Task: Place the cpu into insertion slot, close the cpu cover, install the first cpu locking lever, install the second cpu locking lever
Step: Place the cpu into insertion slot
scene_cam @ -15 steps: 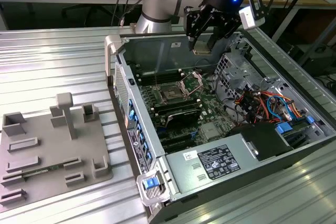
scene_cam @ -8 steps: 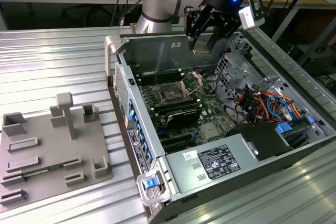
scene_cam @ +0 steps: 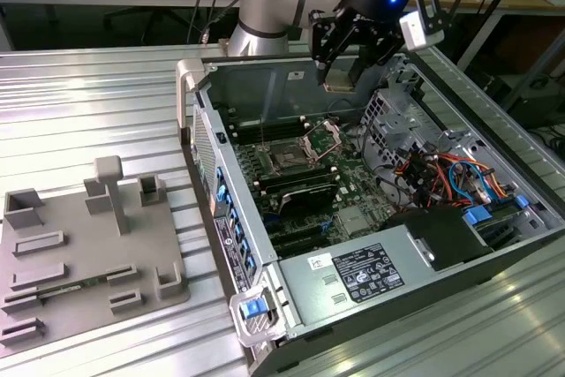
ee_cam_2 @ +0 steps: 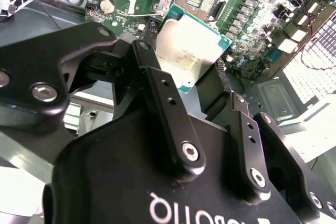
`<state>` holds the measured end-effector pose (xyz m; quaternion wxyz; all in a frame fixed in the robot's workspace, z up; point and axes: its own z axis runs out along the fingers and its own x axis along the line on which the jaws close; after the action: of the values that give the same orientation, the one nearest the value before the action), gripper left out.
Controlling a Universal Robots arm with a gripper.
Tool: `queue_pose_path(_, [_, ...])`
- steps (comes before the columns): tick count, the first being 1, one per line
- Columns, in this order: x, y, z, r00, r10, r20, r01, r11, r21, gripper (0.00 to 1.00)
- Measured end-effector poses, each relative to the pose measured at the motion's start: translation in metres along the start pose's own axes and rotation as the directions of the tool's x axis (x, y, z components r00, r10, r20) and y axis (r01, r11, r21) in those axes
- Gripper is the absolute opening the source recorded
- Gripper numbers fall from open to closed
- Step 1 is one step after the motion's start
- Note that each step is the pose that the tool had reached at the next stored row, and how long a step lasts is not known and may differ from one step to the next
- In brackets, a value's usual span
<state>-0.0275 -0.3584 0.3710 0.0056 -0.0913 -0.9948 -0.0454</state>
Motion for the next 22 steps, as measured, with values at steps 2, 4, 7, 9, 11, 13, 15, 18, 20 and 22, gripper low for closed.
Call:
queue_pose_path(2, [0.0002,0.0000,0.0001,1.0000,0.008,0.0007,-0.008,1.0000,-0.0002,0.55])
queue_pose_path(4, [0.0004,-0.0001,0.0002,0.9998,0.018,0.0017,-0.018,0.9998,-0.0004,0.55])
queue_pose_path(7, [0.0007,-0.0002,0.0003,0.9992,0.040,0.0036,-0.040,0.9992,-0.0009,0.55])
queue_pose_path(9, [0.0008,-0.0002,0.0004,0.9985,0.054,0.0049,-0.054,0.9985,-0.0012,0.55])
queue_pose_path(11, [0.0009,-0.0002,0.0005,0.9976,0.068,0.0061,-0.068,0.9977,-0.0016,0.55])
queue_pose_path(13, [0.0009,-0.0002,0.0006,0.9966,0.082,0.0073,-0.082,0.9967,-0.0018,0.55])
queue_pose_path(15, [0.0009,-0.0002,0.0007,0.9955,0.095,0.0084,-0.095,0.9955,-0.0023,0.55])
queue_pose_path(18, [0.0011,-0.0003,0.0009,0.9923,0.124,0.0110,-0.124,0.9923,-0.0031,0.55])
queue_pose_path(20, [0.0014,-0.0003,0.0010,0.9906,0.136,0.0120,-0.136,0.9907,-0.0035,0.55])
queue_pose_path(22, [0.0019,-0.0004,0.0011,0.9887,0.149,0.0132,-0.149,0.9888,-0.0041,0.55])
